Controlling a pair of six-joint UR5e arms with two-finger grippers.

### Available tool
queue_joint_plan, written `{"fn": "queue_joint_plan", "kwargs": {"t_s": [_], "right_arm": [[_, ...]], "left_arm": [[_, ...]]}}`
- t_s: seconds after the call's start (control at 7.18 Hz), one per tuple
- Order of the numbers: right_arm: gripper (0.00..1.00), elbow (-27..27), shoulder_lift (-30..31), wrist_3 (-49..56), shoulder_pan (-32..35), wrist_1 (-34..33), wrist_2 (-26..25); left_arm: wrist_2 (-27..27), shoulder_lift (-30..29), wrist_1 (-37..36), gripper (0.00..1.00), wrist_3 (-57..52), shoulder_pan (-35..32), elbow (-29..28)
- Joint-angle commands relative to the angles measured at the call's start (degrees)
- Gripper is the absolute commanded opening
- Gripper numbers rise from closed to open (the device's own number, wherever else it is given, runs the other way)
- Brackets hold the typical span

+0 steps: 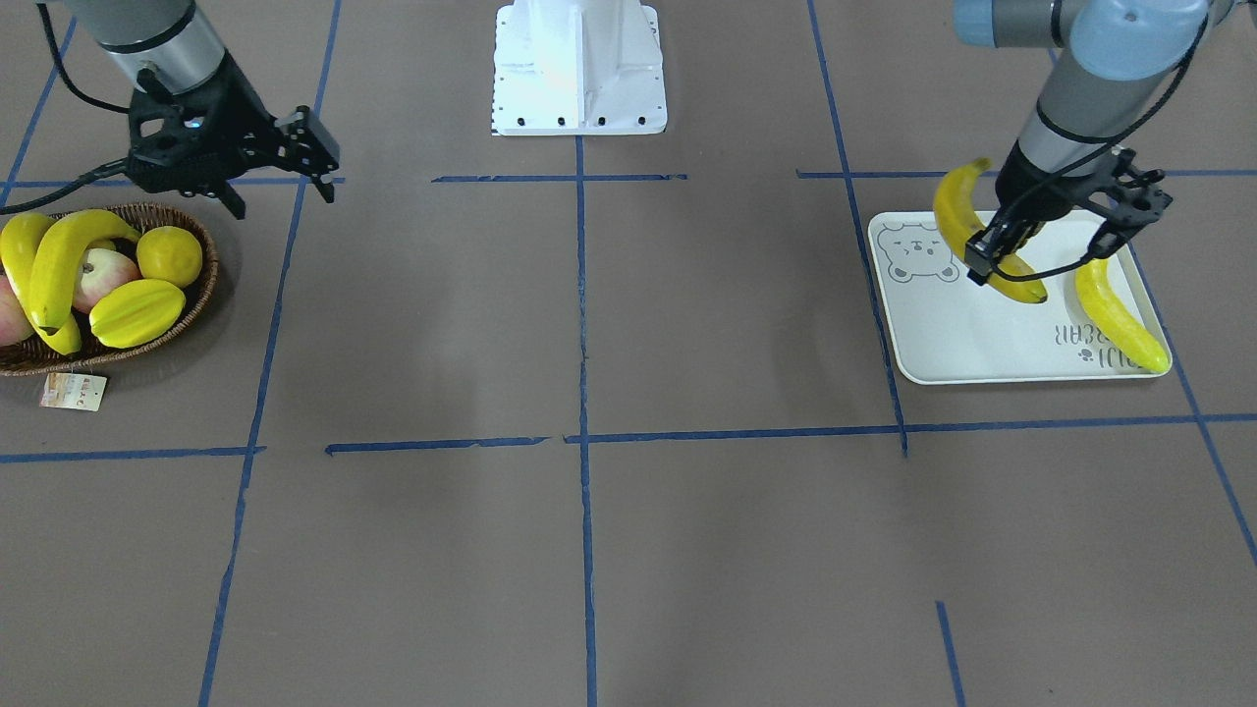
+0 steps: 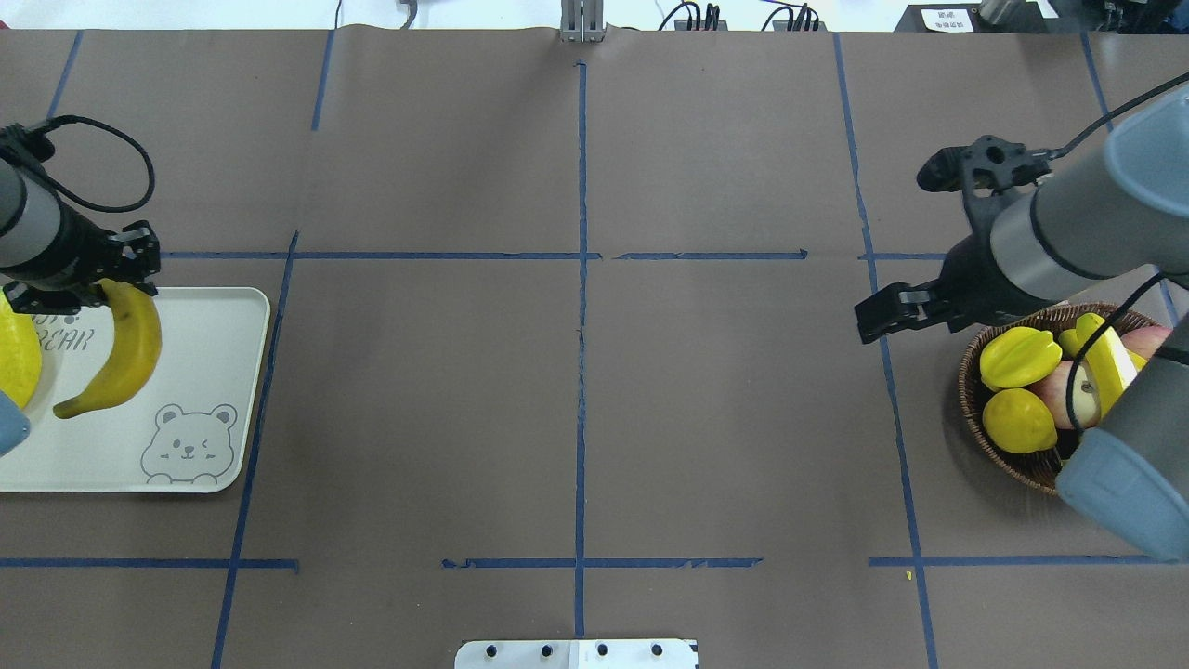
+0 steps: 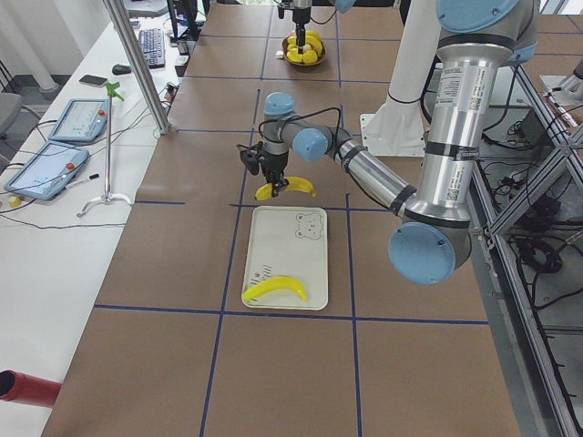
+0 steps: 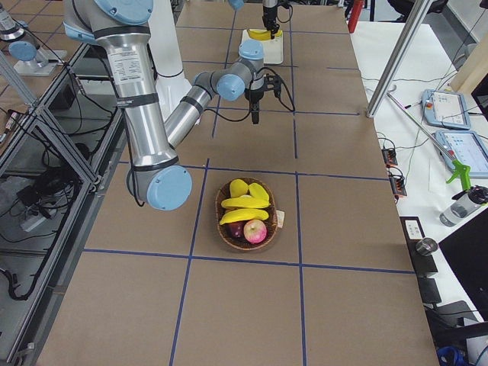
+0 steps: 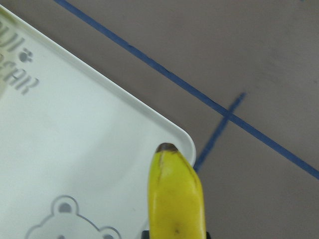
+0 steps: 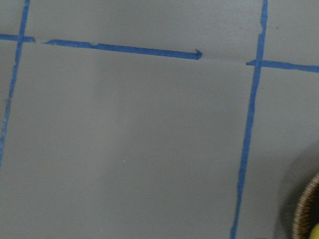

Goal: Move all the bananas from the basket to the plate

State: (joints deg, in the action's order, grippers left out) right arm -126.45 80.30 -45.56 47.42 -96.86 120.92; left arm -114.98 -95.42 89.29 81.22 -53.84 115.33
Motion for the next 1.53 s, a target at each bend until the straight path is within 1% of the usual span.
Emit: {"fn": "queue_joint_plan", "kwargs": {"t_s": [0.0,0.14,0.28,0.42,0.56,0.7,0.84,0.97,1.11,1.25,1.39], "right_arm": [[0.99,-0.4,6.6,15.0,7.7,-1.4,4.0],[0.99,-0.2,8.4,18.4,10.1,-1.4,4.5],[0.99,-0.2,9.3,20.8,11.3,-1.4,4.6],[0.99,-0.4,9.5,20.8,11.4,-1.3,4.6],[0.99,-0.6,10.0,20.8,11.4,-1.1,4.6],[0.99,-1.2,10.1,20.8,11.4,-1.2,4.6],[0.99,-1.3,10.1,20.8,11.4,-1.3,4.6],[0.99,-1.5,10.1,20.8,11.4,-1.3,4.6],[0.99,-1.5,10.1,20.8,11.5,-1.3,4.6],[0.99,-1.4,10.1,20.8,11.4,-1.3,4.6],[0.99,-1.5,10.2,20.8,11.5,-1.3,4.5]], "left_arm": [[-0.2,5.0,7.5,0.03,-1.1,-3.8,-4.3],[-0.2,6.5,14.6,0.03,-1.1,-3.9,-8.2],[-0.7,7.3,20.0,0.03,-1.2,-4.1,-12.0],[-0.7,7.9,24.0,0.04,-1.3,-4.1,-15.7],[-0.6,8.8,30.0,0.05,-1.2,-4.2,-19.4],[-0.6,8.8,33.6,0.08,-1.3,-4.2,-22.8],[-0.4,8.8,38.4,0.21,-1.6,-4.1,-26.6],[-0.3,8.7,41.0,0.41,-1.8,-4.1,-28.7],[-0.2,8.7,41.6,0.99,-1.9,-4.1,-28.8],[-0.7,8.6,41.4,1.0,-3.4,-4.7,-28.2],[-3.4,8.1,40.4,1.0,-6.8,-8.7,-27.4]]}}
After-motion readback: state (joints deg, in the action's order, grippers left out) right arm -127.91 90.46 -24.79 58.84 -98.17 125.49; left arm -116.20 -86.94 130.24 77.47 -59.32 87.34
